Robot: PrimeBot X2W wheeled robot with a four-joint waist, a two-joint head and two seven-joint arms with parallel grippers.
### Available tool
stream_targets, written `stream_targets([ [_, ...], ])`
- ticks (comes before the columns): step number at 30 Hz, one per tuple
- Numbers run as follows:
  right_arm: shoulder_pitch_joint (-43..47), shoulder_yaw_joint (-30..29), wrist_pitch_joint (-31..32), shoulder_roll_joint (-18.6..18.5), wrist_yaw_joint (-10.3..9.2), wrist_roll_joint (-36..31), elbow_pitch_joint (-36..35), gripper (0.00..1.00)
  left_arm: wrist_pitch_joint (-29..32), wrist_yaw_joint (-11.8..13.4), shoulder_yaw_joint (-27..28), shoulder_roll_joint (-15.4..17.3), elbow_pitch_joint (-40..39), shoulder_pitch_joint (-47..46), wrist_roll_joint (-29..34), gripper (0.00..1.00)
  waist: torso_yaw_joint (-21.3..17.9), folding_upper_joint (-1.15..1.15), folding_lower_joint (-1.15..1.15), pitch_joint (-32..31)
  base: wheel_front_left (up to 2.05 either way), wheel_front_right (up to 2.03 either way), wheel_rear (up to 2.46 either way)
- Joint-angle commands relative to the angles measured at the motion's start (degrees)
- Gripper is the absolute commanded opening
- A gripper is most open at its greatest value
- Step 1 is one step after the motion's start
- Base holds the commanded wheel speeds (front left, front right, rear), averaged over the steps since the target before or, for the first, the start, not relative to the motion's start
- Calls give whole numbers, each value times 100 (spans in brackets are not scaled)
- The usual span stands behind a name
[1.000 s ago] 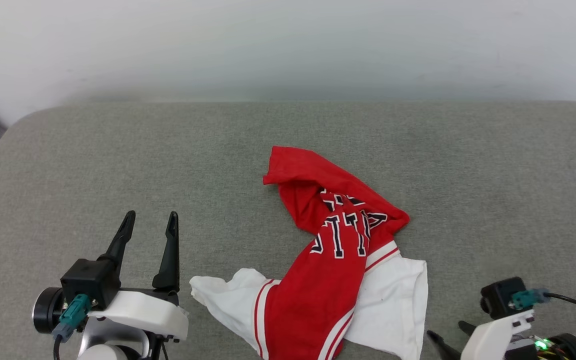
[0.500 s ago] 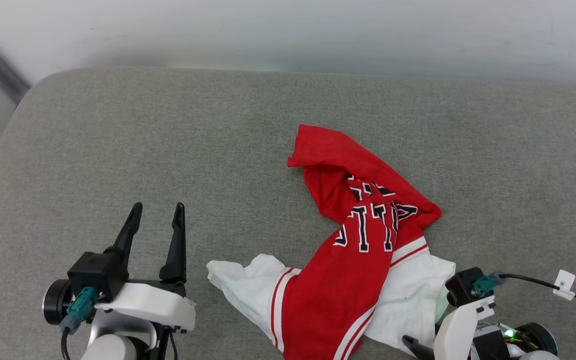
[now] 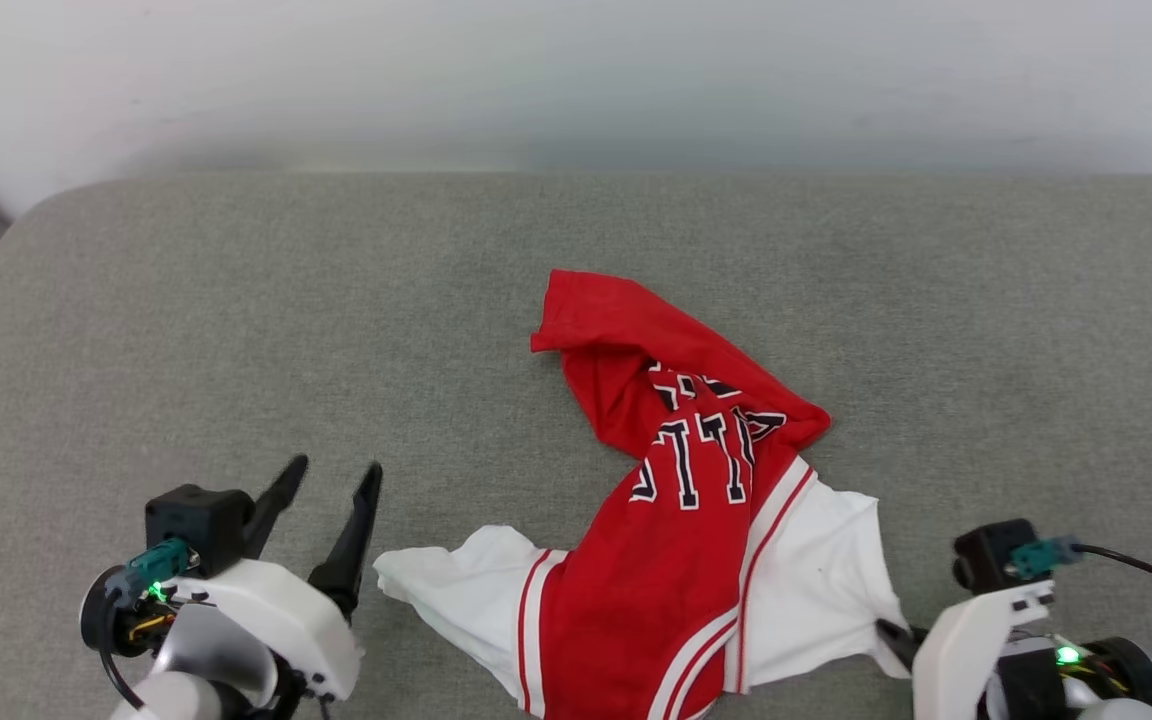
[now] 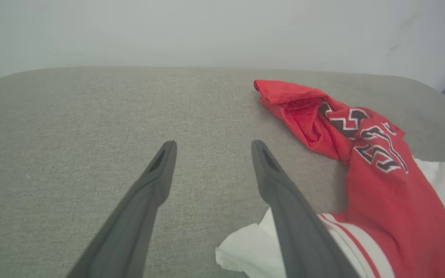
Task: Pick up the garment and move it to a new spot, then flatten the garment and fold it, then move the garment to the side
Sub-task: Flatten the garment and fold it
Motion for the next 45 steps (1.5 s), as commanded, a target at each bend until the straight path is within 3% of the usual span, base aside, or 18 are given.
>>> stream_targets([
  [1, 114, -184, -63, 32, -3, -83, -72, 0, 328, -134, -42, 224, 33, -7, -47, 100, -85, 0, 0, -93, 0, 0, 0],
  [6, 244, -637, -69, 106, -3, -211, -239, 0, 1704, -584, -299, 740, 107, -132, -460, 100, -279, 0, 0, -167, 0, 0, 0],
  [12, 293, -655, -18, 226, -3, -263, -388, 0, 2976, -792, -568, 1063, 322, -200, -843, 100, -554, 0, 0, -103, 0, 0, 0],
  [19, 174, -610, -103, 337, -3, -227, -429, 0, 3539, -953, -864, 1054, 819, -426, -927, 100, -745, 0, 0, 152, 0, 0, 0],
  [25, 138, -684, -130, 323, -3, -253, -400, 0, 4494, -1196, -1710, 965, 1278, -446, -891, 100, -777, 0, 0, 251, 0, 0, 0],
  [26, 123, -695, -127, 316, -3, -259, -397, 0, 4640, -1223, -1819, 944, 1304, -437, -948, 55, -779, 0, 0, 250, 0, 0, 0],
  [28, 90, -724, -141, 313, -3, -266, -403, 0, 4764, -1267, -1956, 950, 1305, -484, -952, 0, -779, 0, 0, 238, 0, 0, 0],
  [33, 53, -801, -303, 335, -3, -253, -460, 0, 4287, -1203, -1780, 948, 1220, -753, -841, 0, -743, 0, 0, 131, 0, 0, 0],
  [45, -576, -1385, -851, 125, -3, -557, -448, 0, 2475, -538, -910, 909, 779, -1646, -247, 0, -592, 0, 0, -235, 0, 0, 0],
])
